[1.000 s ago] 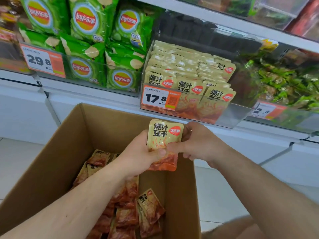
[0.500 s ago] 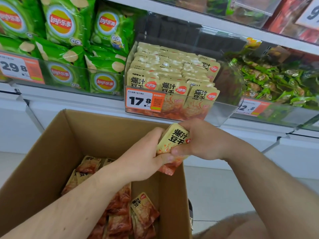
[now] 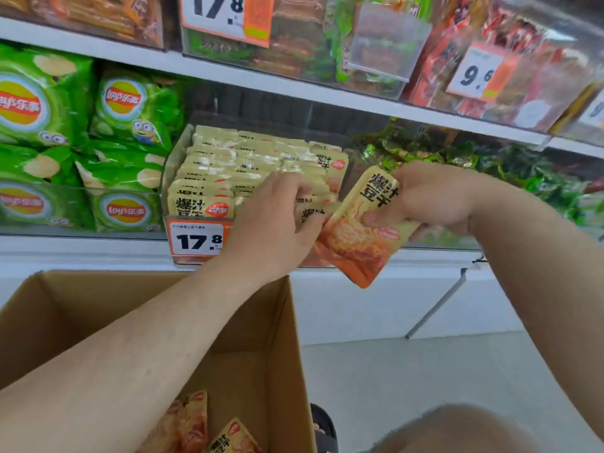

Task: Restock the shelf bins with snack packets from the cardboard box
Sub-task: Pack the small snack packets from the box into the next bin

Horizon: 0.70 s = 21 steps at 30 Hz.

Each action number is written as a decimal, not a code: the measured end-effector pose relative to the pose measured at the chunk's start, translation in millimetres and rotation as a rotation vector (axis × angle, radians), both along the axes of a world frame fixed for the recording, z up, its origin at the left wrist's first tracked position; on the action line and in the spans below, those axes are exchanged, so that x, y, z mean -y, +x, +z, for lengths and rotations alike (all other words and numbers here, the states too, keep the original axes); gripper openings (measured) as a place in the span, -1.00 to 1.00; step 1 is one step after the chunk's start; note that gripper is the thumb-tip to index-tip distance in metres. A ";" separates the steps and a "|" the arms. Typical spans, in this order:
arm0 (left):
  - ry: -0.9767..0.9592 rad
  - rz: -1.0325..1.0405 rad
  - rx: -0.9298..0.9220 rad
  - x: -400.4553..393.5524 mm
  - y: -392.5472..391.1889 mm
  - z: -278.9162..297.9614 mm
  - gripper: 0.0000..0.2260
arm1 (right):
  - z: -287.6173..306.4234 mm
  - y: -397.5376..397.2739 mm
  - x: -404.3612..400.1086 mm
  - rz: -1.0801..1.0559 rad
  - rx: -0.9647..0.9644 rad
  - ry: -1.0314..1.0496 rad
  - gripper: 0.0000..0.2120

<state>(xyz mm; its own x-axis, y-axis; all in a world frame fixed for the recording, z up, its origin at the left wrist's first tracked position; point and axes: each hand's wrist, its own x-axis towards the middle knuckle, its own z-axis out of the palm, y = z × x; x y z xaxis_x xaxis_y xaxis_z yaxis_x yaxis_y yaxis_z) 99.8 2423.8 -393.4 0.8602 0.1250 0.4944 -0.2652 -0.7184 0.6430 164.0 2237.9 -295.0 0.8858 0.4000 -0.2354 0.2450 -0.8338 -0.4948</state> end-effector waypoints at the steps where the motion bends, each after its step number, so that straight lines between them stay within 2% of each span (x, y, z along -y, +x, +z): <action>1: 0.127 0.068 0.018 1.2 11.9 4.8 -0.66 | 6.2 6.7 3.2 -0.033 0.007 -0.016 -0.84; 3: 0.359 0.160 -0.076 0.4 35.6 9.0 -0.55 | 14.9 20.3 6.5 -0.099 0.016 -0.060 -0.78; 6: 0.508 0.167 -0.291 -7.8 62.0 -0.9 -0.46 | 23.5 41.3 8.8 -0.190 0.067 -0.115 -0.71; 8: 0.534 0.162 -0.330 -12.1 68.0 -10.9 -0.44 | 29.2 56.4 8.4 -0.226 0.118 -0.139 -0.68; 13: 0.535 0.187 -0.291 -11.7 69.7 -16.3 -0.45 | 24.4 85.1 -18.5 -0.224 0.162 -0.223 -0.57; 21: 0.522 0.204 -0.289 -12.7 72.2 -21.6 -0.48 | -8.6 114.6 -74.2 -0.098 0.258 -0.572 -0.51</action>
<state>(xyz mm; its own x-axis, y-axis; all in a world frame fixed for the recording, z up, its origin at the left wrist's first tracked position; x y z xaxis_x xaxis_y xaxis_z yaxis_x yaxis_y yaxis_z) 172.0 2436.5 -415.0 0.9527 0.1052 0.2853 0.0421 -0.9748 0.2190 278.7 2312.1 -303.7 0.9686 0.1888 -0.1617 0.2065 -0.9733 0.1004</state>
